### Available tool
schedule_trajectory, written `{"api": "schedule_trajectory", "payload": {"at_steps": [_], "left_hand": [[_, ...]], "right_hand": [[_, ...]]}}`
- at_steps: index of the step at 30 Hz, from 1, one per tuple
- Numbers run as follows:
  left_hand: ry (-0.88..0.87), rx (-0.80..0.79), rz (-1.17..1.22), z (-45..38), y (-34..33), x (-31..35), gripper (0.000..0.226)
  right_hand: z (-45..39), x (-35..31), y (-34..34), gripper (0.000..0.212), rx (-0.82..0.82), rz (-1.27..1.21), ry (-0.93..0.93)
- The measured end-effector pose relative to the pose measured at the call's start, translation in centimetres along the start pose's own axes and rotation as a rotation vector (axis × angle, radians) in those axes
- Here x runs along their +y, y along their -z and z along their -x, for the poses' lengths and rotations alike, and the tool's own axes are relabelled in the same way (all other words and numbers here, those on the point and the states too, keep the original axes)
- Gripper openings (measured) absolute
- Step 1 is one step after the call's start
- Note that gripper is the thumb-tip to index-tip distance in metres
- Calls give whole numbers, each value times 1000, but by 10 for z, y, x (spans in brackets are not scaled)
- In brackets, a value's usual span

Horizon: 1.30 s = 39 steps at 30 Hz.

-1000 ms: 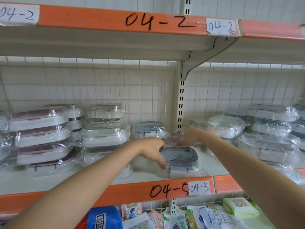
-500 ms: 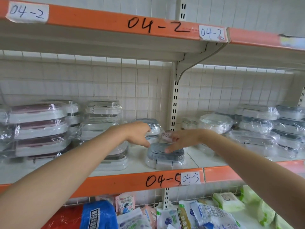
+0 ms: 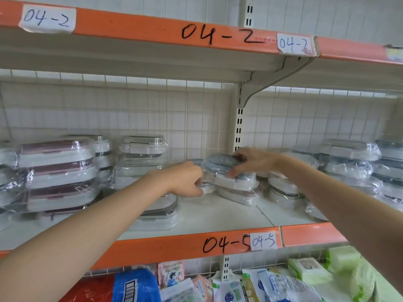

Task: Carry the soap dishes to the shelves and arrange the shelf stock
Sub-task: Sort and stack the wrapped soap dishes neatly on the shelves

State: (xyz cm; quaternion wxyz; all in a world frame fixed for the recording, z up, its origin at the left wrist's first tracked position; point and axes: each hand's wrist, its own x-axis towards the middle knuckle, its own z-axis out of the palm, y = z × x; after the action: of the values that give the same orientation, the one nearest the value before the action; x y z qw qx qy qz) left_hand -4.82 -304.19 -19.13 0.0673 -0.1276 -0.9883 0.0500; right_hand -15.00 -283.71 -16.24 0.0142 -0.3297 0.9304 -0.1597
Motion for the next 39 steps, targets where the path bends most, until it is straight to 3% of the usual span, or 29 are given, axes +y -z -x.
{"api": "schedule_trajectory", "payload": {"at_steps": [4, 8, 15, 23, 25, 28, 30, 32, 37, 39], "left_hand": [[-34, 0, -40, -6, -12, 1, 17], [-5, 17, -71, -6, -8, -4, 31], [11, -1, -131, 0, -1, -15, 32], [26, -13, -221, -7, -2, -6, 34], [18, -13, -215, -11, -7, -3, 34], [6, 9, -201, -14, -16, 5, 36], [0, 29, -193, -16, -19, 11, 31], [-5, 42, -177, -16, -16, 16, 26], [13, 58, -166, -11, -6, 18, 33], [28, 55, -152, -8, -4, 18, 41]], "right_hand": [[-34, -9, -8, 64, 154, 53, 8], [-71, -21, -15, 76, 203, 56, 6], [-103, -35, -26, 77, 16, -64, -16], [-88, -18, -22, 92, 2, -83, -52], [-76, -6, -24, 85, -7, 22, -116], [-50, 11, -35, 53, -89, 233, -157], [-35, 23, -47, 45, -183, 266, -183], [-31, 30, -58, 66, -219, 291, -183], [-23, 32, -71, 94, -195, 400, -268], [-8, 26, -67, 94, -195, 349, -252]]}}
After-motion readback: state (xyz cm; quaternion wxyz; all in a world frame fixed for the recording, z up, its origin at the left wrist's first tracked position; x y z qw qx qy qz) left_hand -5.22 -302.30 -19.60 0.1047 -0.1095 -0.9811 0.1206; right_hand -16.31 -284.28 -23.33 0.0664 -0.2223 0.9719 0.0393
